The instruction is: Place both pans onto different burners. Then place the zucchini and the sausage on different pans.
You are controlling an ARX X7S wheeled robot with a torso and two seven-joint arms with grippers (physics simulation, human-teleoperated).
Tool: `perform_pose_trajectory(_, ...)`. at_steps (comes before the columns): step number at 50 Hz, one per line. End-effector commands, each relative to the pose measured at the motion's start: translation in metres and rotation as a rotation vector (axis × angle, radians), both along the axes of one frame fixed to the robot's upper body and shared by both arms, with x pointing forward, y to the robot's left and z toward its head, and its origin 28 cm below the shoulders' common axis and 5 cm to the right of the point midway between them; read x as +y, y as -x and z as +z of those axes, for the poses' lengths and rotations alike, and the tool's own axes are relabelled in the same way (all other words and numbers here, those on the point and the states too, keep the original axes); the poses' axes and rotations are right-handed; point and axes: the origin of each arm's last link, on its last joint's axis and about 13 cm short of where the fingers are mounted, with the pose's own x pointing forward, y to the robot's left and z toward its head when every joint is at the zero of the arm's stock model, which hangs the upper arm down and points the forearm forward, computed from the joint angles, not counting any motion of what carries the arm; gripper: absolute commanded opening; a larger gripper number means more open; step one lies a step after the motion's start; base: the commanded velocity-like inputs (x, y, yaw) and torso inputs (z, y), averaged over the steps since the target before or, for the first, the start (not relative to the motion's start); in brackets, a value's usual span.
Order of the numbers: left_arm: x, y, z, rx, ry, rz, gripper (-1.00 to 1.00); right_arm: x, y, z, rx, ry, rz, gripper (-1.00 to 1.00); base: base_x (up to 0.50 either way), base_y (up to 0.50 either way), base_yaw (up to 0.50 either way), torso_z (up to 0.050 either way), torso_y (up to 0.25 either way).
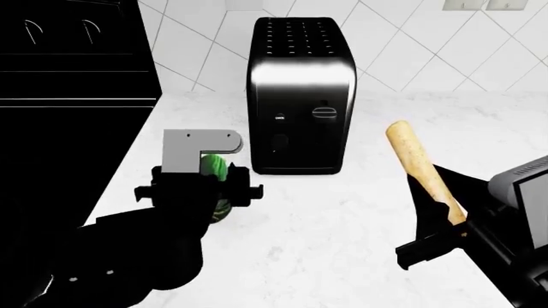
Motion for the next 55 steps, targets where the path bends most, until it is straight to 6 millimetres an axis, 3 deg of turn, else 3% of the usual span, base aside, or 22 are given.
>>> perform_pose_trajectory(1,0.026,0.015,0.018,-0.035,-0.035,-0.027,-1.0,0.001,-0.002,0.001,-0.014,-0.008,-0.016,-1.0,0.0,0.0,0.0,0.0,0.0)
perform_pose_trajectory(22,0.051,0.057,0.055,-0.191,-0.062,-0.036,-1.0,0.01,-0.004,0.004,-0.011,-0.014,-0.045,-1.0,0.0,0.0,0.0,0.0,0.0)
perform_pose_trajectory(31,0.06,0.061,0.052,-0.193,-0.052,-0.044,-1.0,0.017,-0.006,0.011,-0.027,-0.004,-0.05,-1.0,-0.43,0.04,0.0,0.0,0.0)
perform_pose_trajectory(37,0.068,0.071,0.062,-0.212,-0.068,-0.062,-1.0,0.019,-0.007,0.013,-0.035,-0.021,-0.05,-1.0,-0.47,0.04,0.0,0.0,0.0)
perform_pose_trajectory(43,0.077,0.078,0.082,-0.251,-0.089,-0.077,-1.0,0.021,-0.009,0.015,-0.039,-0.031,-0.058,-1.0,0.0,0.0,0.0,0.0,0.0)
perform_pose_trajectory(55,0.086,0.082,0.086,-0.265,-0.099,-0.043,-1.0,0.022,-0.012,0.016,-0.049,-0.049,-0.077,-1.0,0.0,0.31,0.0,0.0,0.0)
